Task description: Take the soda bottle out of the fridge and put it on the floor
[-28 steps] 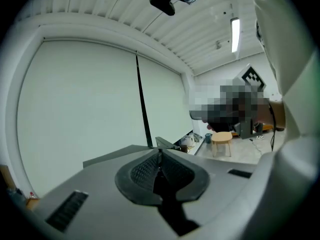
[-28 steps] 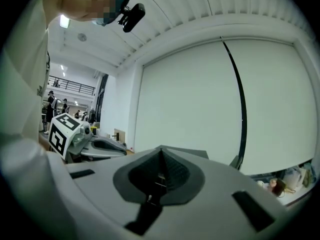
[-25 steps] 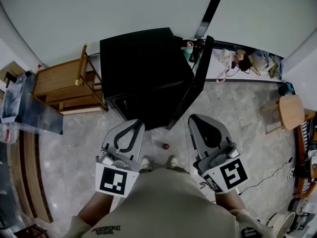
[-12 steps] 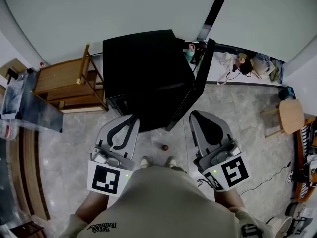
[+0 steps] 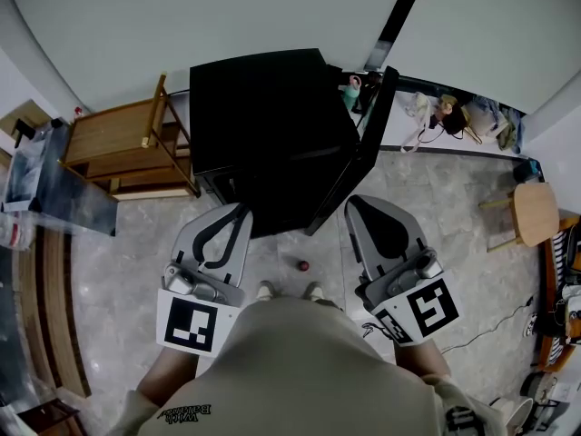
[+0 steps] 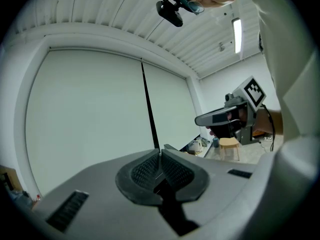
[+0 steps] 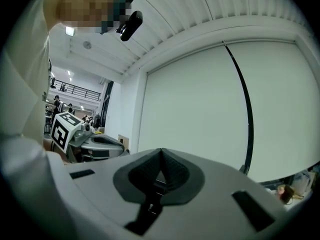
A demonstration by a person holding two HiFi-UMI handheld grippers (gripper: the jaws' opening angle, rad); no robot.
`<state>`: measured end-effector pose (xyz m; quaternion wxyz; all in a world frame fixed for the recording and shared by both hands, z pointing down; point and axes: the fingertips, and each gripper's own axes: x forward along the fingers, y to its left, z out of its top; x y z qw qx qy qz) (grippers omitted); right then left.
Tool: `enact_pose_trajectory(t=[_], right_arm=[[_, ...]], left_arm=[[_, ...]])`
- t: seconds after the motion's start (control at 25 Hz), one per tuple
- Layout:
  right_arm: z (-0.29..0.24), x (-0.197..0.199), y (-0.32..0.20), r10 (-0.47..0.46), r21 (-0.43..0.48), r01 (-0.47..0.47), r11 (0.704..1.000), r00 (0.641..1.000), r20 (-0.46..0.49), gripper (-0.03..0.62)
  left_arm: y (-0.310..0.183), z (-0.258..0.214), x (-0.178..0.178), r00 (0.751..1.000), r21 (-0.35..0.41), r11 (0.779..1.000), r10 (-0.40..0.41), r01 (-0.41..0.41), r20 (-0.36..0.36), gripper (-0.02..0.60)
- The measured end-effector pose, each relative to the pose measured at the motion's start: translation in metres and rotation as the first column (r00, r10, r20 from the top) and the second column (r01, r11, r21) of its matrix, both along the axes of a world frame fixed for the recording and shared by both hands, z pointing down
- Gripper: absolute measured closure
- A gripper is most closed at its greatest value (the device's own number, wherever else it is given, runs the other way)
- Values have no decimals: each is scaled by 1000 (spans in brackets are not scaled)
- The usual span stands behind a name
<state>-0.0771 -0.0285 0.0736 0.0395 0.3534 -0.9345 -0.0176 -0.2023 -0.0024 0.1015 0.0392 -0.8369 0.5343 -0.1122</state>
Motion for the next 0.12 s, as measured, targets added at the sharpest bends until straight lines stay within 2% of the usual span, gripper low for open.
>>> enact_pose_trajectory(t=[0.12], right_arm=[[1,0,0,-2,-6,2,1000,1000,1,600]], left_arm=[[2,-2,1,1000,5,1000,4,-4,8,567]])
